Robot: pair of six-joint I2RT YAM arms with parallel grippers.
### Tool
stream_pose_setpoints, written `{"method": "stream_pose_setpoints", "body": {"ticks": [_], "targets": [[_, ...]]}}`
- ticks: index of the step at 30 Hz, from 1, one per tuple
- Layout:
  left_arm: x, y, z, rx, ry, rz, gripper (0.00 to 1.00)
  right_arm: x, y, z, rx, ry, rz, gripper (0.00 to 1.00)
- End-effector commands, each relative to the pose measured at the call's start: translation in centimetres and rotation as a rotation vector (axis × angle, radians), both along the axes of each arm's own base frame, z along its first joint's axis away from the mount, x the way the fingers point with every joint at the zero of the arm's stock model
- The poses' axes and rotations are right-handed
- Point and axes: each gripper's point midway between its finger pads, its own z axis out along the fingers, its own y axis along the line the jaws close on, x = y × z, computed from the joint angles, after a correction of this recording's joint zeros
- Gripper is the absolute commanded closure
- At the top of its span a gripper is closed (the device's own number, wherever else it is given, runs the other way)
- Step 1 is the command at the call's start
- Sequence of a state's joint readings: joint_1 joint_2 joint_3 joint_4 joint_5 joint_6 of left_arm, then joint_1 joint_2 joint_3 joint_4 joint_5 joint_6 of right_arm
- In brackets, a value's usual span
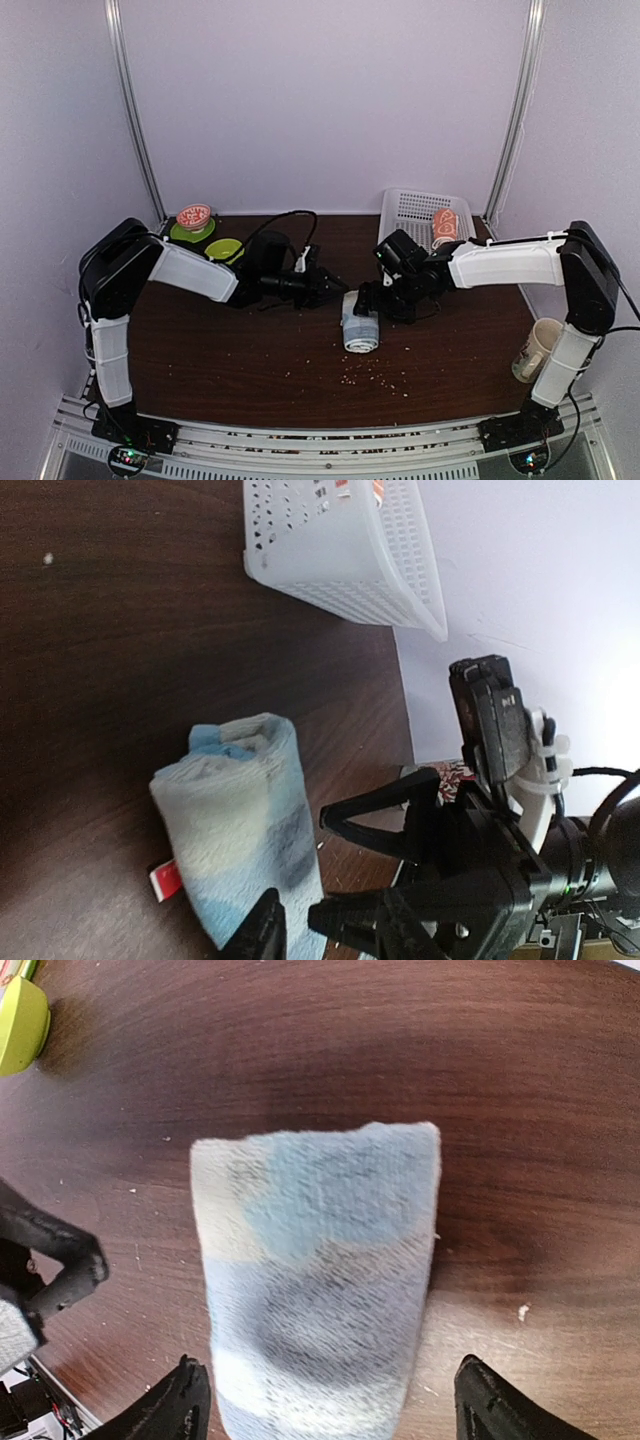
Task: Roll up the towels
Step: Pick up the towel from the center of the board.
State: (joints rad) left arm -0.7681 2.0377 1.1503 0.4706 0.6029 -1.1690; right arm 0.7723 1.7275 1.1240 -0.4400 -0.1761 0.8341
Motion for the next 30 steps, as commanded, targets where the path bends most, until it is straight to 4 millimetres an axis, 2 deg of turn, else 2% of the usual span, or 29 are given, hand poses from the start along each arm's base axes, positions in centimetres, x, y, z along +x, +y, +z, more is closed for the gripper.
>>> {"method": "stream_pose_setpoints", "body": {"ticks": [1,4,12,17,21,24,25,28,30], "targets": [[1.0,3.6,2.5,-0.007,-0.072,0.105,0.67,1.1,1.5,0.2,0.033,0.001,0.014,0.15],[0.4,5.6,2.4,0.024,-0.089,0.140,0.67,1.2,1.6,-0.7,0.013,0.022,0.017,0.14],[-1.1,8.8,0.9,0.125,-0.123,0.179,0.67,1.5,1.9,-3.0,-0.041,0.059,0.036,0.13],[-1.7,10.1,-0.4,0.146,-0.105,0.191,0.68,1.2,1.9,-4.5,-0.086,0.107,0.058,0.20],[-2.0,10.9,-1.0,0.155,-0.097,0.200,0.68,0.9,1.5,-5.4,-0.122,0.129,0.065,0.30],[-2.3,11.2,-1.4,0.162,-0.091,0.203,0.68,0.6,1.4,-5.8,-0.122,0.141,0.067,0.42],[-2.3,11.3,-1.5,0.164,-0.088,0.202,0.68,0.6,1.5,-5.8,-0.115,0.141,0.064,0.49],[-2.7,11.5,-1.8,0.166,-0.079,0.196,0.68,0.8,2.2,-4.5,-0.058,0.111,0.059,0.68],[-2.9,11.7,-1.8,0.166,-0.078,0.198,0.68,1.2,2.7,-2.4,-0.010,0.076,0.061,0.76]]}}
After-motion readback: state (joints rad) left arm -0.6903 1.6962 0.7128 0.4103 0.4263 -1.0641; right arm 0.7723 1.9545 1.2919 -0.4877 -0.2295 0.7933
